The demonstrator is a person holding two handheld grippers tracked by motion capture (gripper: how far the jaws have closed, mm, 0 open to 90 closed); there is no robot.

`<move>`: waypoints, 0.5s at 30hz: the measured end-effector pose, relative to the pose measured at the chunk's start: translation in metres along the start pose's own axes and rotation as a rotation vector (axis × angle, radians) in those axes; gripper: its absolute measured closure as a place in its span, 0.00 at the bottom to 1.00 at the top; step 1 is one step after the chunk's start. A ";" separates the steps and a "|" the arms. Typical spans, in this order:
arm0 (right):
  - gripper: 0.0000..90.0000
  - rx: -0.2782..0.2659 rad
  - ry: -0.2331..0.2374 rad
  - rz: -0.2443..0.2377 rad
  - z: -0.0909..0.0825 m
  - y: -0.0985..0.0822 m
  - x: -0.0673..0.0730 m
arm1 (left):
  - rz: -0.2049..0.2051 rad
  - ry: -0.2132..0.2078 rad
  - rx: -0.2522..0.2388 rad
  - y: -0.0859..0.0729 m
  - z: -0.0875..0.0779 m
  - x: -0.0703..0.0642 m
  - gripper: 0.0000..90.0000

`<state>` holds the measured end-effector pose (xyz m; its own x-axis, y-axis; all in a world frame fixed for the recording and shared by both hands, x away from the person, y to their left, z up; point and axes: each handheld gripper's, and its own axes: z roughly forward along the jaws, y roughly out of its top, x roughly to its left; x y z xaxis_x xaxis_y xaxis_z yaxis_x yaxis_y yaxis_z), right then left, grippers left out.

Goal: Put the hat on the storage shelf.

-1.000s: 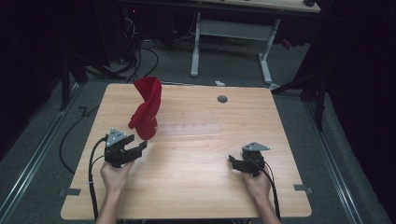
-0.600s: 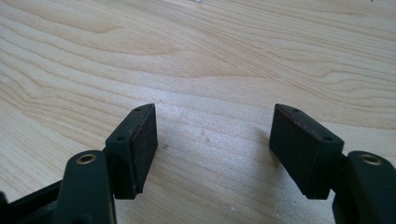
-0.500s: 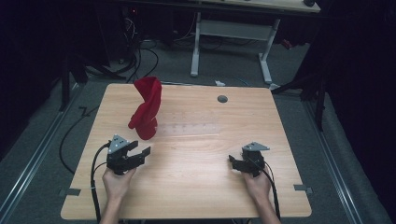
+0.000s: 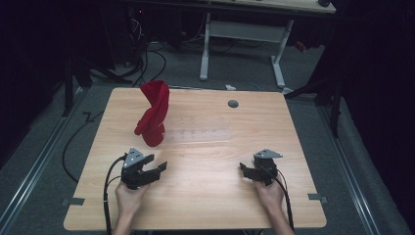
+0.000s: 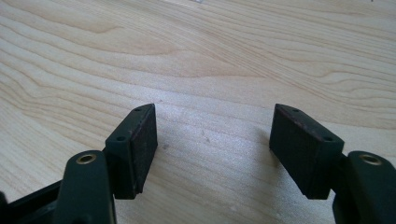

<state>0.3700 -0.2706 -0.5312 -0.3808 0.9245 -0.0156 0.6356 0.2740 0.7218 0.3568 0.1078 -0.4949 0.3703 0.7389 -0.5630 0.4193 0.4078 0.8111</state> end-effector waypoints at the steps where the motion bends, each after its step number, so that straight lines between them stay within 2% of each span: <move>1: 0.36 0.000 0.000 0.000 0.000 0.000 0.000 | 0.000 -0.002 0.004 -0.001 0.001 -0.001 0.43; 11: 0.36 0.000 0.000 0.000 0.000 0.000 0.000 | 0.001 -0.028 0.030 -0.012 0.008 -0.010 0.44; 15: 0.36 0.000 0.000 0.000 0.000 0.000 0.000 | 0.021 -0.024 0.049 -0.017 0.015 -0.013 0.44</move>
<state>0.3699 -0.2706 -0.5312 -0.3809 0.9245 -0.0158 0.6357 0.2742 0.7216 0.3570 0.0832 -0.5042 0.3987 0.7336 -0.5504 0.4509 0.3658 0.8142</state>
